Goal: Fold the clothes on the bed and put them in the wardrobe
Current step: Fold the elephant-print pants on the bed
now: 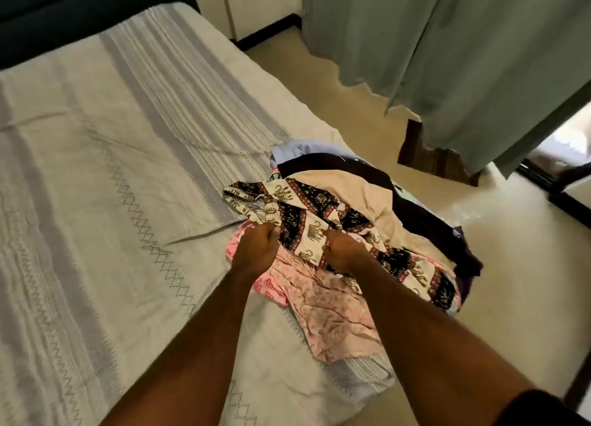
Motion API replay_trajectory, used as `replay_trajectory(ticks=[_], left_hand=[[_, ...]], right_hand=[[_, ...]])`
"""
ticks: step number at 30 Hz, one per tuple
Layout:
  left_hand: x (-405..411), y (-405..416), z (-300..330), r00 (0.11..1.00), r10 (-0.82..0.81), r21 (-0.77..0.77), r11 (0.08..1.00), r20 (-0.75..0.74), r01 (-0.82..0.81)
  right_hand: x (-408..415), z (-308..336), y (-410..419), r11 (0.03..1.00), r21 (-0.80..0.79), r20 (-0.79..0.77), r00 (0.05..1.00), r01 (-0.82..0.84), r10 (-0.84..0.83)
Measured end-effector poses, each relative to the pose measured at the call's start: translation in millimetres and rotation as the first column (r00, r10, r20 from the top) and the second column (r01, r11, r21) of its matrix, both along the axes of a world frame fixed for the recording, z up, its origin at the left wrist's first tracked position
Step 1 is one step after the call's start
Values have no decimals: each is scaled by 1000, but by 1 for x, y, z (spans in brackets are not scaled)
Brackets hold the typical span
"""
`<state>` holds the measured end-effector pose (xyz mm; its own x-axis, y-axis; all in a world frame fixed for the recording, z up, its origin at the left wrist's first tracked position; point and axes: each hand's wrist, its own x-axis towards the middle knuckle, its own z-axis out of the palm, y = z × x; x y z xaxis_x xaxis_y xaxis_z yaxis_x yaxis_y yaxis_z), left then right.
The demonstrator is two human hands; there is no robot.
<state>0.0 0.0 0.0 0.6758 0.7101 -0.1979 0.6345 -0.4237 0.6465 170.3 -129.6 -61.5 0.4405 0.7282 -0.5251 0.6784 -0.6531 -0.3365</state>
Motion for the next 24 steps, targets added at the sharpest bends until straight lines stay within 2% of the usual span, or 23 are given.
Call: replay_trajectory(ticks=[8, 12, 14, 17, 19, 24], left_hand=[[1, 29, -42, 991, 109, -131, 984, -72, -118], [-5, 42, -54, 987, 127, -115, 984, -98, -138], [-11, 46, -61, 982, 161, -131, 976, -104, -174], [-21, 49, -69, 974, 182, -184, 961, -132, -204], [-27, 48, -71, 972, 180, -217, 953, -153, -211], [-28, 41, -72, 968, 150, -223, 956, -199, -193]], right_hand=[[-18, -47, 91, 989, -40, -171, 976, -142, 133], [-27, -68, 128, 982, -41, -115, 977, -185, 179], [-30, -78, 142, 959, -107, -33, 965, -262, 260], [-30, -85, 152, 880, -270, 125, 891, -392, 436], [-29, -89, 153, 824, -334, 175, 829, -457, 530], [-22, -88, 148, 907, -146, 170, 894, -394, 416]])
